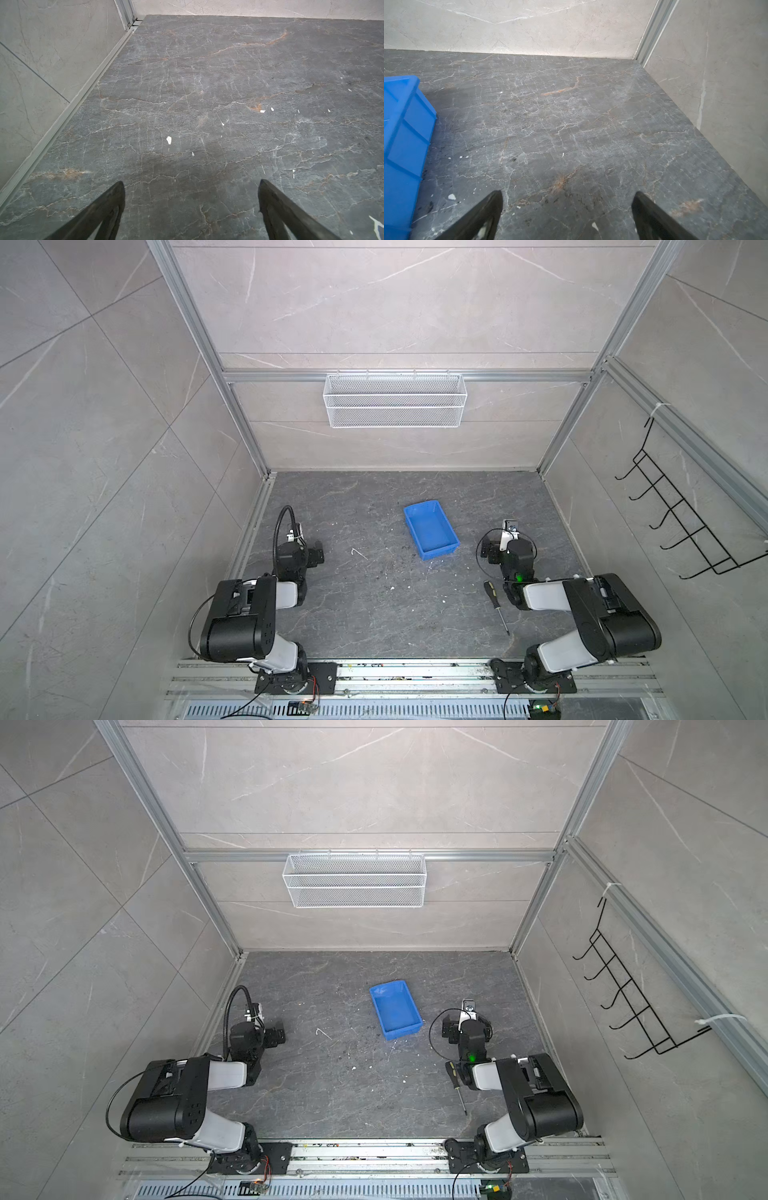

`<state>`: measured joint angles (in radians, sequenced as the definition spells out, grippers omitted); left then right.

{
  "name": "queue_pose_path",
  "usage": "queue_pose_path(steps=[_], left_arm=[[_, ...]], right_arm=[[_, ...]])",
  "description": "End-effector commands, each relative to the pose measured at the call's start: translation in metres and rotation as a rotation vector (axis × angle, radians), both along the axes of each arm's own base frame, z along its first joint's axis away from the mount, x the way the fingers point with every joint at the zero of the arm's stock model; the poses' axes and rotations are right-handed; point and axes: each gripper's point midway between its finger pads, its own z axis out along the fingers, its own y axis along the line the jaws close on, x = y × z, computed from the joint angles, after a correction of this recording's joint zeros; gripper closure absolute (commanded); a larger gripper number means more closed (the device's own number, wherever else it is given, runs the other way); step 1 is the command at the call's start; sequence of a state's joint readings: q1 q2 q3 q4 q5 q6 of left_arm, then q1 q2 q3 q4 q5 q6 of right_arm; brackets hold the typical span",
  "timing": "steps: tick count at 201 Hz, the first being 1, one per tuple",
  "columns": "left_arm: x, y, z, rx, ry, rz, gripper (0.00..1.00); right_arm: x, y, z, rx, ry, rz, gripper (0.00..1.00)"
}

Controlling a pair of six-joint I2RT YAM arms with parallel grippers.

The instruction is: Put the screwdriver in the bin

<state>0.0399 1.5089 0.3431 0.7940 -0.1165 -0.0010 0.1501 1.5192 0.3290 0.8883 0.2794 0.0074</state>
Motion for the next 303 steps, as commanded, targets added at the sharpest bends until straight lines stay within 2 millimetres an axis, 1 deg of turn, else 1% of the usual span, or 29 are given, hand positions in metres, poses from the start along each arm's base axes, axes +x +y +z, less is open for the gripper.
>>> queue_pose_path(steps=[1, 169, 191, 212, 226, 247, 269, 283, 303], left_arm=[[0.011, -0.001, 0.021, -0.017, -0.078, -0.005, 0.00], [0.010, 0.001, 0.021, -0.010, -0.083, 0.001, 0.00], [0.007, 0.002, 0.032, -0.002, -0.100, 0.013, 0.00], [0.000, -0.001, 0.051, 0.013, -0.119, 0.012, 0.00], [-0.004, -0.008, 0.064, 0.046, -0.141, -0.001, 0.00], [-0.009, -0.025, 0.082, 0.113, -0.160, -0.045, 0.00], [-0.012, -0.044, 0.105, 0.146, -0.195, -0.103, 0.00], [-0.014, -0.064, 0.115, 0.153, -0.203, -0.172, 0.00], [-0.019, -0.098, 0.118, 0.183, -0.155, -0.283, 0.00]], right_arm=[[0.007, 0.001, 0.010, 0.024, -0.036, 0.000, 0.01], [0.007, 0.002, 0.010, 0.026, -0.036, 0.001, 0.01], [0.006, 0.002, 0.011, 0.026, -0.042, 0.002, 0.01], [0.006, 0.007, 0.019, 0.021, -0.050, 0.036, 0.01], [0.004, 0.009, 0.026, 0.018, -0.042, 0.048, 0.01], [0.002, 0.011, 0.037, 0.020, -0.018, 0.062, 0.01], [-0.003, 0.013, 0.053, 0.030, -0.027, 0.074, 0.01], [-0.007, 0.015, 0.063, 0.054, -0.025, 0.086, 0.01], [-0.012, 0.025, 0.077, 0.086, -0.017, 0.133, 0.01]])
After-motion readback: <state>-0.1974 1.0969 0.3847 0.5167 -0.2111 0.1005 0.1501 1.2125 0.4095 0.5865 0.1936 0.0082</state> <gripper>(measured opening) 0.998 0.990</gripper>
